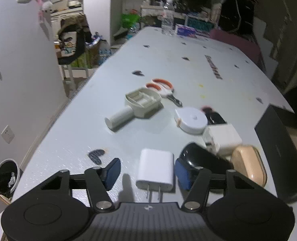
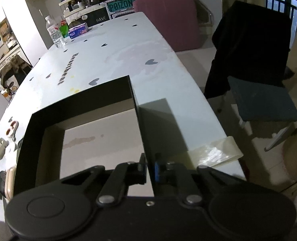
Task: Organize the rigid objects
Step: 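Move the left gripper to the white USB charger and close on it, then carry the white charger with the left gripper into the black box and release, then withdraw the left gripper from the box back toward the items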
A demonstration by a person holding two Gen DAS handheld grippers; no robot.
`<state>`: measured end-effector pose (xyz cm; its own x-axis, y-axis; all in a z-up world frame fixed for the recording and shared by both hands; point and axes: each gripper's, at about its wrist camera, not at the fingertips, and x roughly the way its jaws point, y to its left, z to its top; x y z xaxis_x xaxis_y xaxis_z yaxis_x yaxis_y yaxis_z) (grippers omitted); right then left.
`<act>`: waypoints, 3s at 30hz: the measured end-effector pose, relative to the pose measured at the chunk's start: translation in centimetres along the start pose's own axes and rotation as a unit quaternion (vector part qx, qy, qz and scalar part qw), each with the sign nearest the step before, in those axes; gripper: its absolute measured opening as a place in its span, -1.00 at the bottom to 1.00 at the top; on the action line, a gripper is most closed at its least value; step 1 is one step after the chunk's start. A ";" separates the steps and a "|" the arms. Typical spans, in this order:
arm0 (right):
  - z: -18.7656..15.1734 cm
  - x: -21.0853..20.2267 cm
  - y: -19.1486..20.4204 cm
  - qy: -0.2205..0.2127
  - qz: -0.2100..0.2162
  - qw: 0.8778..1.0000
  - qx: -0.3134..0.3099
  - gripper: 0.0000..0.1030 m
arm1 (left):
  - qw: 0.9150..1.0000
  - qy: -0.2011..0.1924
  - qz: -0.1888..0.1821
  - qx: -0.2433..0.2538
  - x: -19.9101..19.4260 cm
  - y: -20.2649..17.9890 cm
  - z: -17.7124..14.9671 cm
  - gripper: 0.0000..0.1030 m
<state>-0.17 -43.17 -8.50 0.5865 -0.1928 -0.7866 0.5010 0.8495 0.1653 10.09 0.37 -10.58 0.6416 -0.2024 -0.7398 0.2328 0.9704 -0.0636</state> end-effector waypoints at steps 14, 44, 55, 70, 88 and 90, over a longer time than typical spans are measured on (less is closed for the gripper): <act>0.0 0.1 0.5 -0.001 -0.015 1.000 -0.014 -0.87 | 0.998 0.024 0.017 0.053 3.4 -1.0 0.7 0.10; -0.2 0.1 0.6 -0.003 -0.005 1.000 -0.013 -0.88 | 0.981 -0.036 -0.186 0.033 -3.0 -14.4 3.7 -0.13; -0.3 0.0 0.6 -0.004 0.000 1.000 -0.011 -0.88 | 0.962 0.058 -0.261 0.058 2.6 -24.8 2.3 -0.13; -0.5 0.1 0.5 -0.005 0.013 1.000 -0.013 -0.86 | 0.962 0.118 -0.248 -0.007 11.4 -30.3 6.7 0.64; -0.6 0.1 0.6 -0.008 0.015 1.000 -0.015 -0.86 | 0.971 0.062 -0.223 0.055 4.1 -25.4 6.2 0.98; -0.6 0.2 0.6 -0.008 0.015 1.000 -0.014 -0.86 | 0.973 0.057 -0.216 0.064 3.3 -24.7 6.3 1.00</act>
<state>-0.19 -42.38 -8.90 0.6111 -0.1754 -0.7719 0.4650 0.8687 0.1708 11.00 -25.12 -7.21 0.3798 -0.5648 -0.7326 0.5559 0.7724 -0.3073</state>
